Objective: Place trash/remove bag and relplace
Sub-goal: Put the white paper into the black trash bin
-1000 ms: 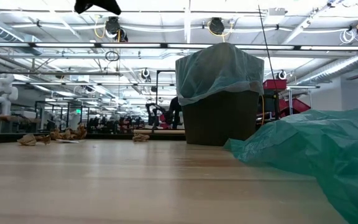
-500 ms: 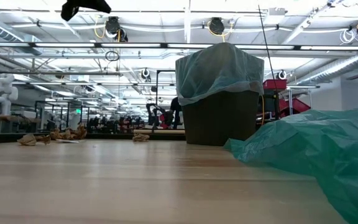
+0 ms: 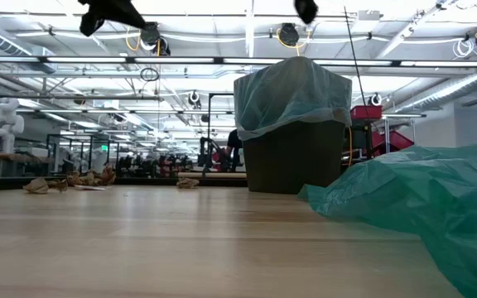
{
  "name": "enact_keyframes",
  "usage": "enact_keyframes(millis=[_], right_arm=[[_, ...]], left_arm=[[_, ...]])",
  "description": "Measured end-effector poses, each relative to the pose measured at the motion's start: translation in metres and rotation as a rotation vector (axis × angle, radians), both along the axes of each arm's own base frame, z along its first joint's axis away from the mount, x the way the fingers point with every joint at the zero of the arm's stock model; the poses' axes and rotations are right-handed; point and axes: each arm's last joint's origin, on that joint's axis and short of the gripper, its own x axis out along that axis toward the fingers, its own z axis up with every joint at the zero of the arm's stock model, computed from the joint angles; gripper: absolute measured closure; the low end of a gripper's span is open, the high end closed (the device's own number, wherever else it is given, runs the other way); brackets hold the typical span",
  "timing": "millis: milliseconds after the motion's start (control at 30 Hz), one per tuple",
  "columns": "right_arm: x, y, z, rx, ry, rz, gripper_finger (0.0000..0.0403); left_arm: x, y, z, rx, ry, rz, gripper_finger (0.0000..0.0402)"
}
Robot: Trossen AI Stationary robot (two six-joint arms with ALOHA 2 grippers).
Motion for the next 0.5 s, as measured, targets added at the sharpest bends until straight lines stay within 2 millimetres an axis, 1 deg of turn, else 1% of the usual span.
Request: enact_keyframes(millis=[67, 200, 267, 400, 500], right_arm=[[-0.020, 0.005, -0.006, 0.011, -0.021, -0.074, 0.0403], [-0.062, 0.018, -0.023, 0.064, -0.064, -0.190, 0.0403], [-0.082, 0.025, -0.032, 0.089, -0.118, -0.261, 0.0403], [-0.117, 0.036, -0.046, 0.117, -0.281, -0.365, 0.0403], [-0.135, 0.042, -0.053, 0.123, -0.352, -0.420, 0.0403]], left_arm=[[-0.002, 0.000, -0.004, -0.008, 0.042, 0.006, 0.0401], [-0.004, 0.000, -0.012, -0.017, 0.137, 0.028, 0.0401], [-0.004, 0.001, -0.015, -0.016, 0.180, 0.048, 0.0401], [-0.004, 0.002, -0.013, 0.006, 0.157, 0.064, 0.0401], [-0.013, 0.004, -0.013, 0.038, 0.157, 0.097, 0.0401]])
